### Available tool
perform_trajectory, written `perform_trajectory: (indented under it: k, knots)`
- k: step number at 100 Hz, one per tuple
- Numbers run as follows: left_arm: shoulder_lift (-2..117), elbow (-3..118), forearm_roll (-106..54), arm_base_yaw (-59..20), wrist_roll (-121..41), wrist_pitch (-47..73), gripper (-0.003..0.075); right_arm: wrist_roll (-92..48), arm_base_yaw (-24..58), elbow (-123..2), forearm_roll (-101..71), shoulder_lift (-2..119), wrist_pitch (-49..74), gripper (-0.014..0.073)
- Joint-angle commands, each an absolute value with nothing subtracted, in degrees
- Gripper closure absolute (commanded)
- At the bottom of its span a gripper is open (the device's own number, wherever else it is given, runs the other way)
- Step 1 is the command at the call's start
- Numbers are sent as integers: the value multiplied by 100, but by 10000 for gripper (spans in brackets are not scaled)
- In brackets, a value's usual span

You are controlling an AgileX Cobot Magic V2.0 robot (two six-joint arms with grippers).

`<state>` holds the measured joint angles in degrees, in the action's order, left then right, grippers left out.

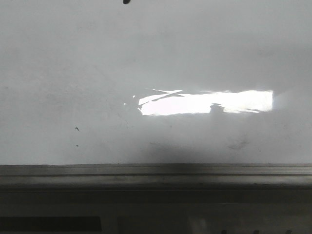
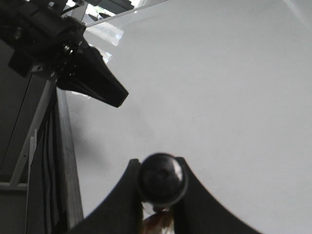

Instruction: Write number 7 on whiteboard

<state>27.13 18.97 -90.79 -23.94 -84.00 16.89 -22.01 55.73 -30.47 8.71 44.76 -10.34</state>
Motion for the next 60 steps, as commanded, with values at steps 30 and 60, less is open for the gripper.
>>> perform_trajectory:
  k: [30, 60]
  knots:
    - [2742, 2045, -9223, -2379, -8345, 1763, 741, -2161, 5114, -3247, 725, 4299, -1476, 636]
    - [2742, 2045, -9223, -2379, -8345, 1763, 741, -2203, 4759, -3247, 725, 4922, -2348, 636]
